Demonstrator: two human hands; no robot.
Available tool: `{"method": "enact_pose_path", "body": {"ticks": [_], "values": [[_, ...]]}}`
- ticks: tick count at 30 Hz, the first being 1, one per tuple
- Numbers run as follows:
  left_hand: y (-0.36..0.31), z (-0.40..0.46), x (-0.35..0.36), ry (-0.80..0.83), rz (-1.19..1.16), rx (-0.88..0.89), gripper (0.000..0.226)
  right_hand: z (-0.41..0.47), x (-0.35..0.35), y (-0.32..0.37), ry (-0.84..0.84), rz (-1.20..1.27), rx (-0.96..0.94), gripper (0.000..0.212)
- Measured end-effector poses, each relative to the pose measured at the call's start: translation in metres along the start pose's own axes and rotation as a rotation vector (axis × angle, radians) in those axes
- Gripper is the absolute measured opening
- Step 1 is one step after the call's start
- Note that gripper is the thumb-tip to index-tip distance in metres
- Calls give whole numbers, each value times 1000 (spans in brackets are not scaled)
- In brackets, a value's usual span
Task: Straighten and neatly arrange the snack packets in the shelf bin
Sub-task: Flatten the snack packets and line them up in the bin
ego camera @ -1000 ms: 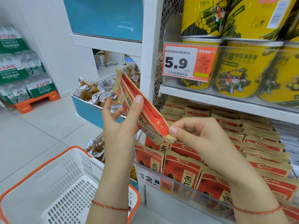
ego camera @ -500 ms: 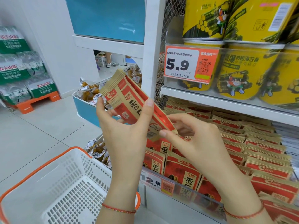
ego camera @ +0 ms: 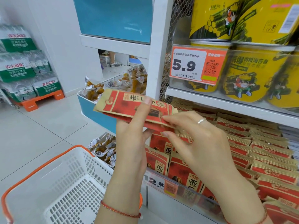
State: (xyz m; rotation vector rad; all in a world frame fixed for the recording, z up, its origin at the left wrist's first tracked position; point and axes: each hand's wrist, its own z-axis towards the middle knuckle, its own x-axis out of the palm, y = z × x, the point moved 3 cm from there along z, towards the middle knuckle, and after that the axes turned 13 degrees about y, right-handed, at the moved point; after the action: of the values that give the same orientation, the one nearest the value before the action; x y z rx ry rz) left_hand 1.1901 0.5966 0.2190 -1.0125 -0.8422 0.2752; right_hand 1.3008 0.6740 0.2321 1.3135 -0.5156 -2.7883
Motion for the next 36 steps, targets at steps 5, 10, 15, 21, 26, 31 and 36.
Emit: {"method": "enact_pose_path", "body": {"ticks": [5, 10, 15, 21, 26, 31, 36], "values": [[-4, 1, -6, 41, 54, 77, 23, 2, -6, -10, 15, 208, 111, 20], [-8, 2, -8, 99, 197, 170, 39, -2, -28, -29, -99, 494, 267, 19], [-3, 0, 3, 253, 226, 151, 32, 2, -24, -23, 44, 722, 293, 37], [0, -2, 11, 315, 248, 107, 38, 2, -20, -19, -26, 799, 262, 22], [0, -2, 11, 378, 291, 44, 33, 0, -16, -23, -82, 758, 289, 22], [-2, -2, 6, 395, 365, 52, 29, 0, -14, -22, -122, 655, 293, 22], [-6, 0, 3, 324, 401, 205, 26, 2, -9, -19, -37, 603, 256, 21]]}}
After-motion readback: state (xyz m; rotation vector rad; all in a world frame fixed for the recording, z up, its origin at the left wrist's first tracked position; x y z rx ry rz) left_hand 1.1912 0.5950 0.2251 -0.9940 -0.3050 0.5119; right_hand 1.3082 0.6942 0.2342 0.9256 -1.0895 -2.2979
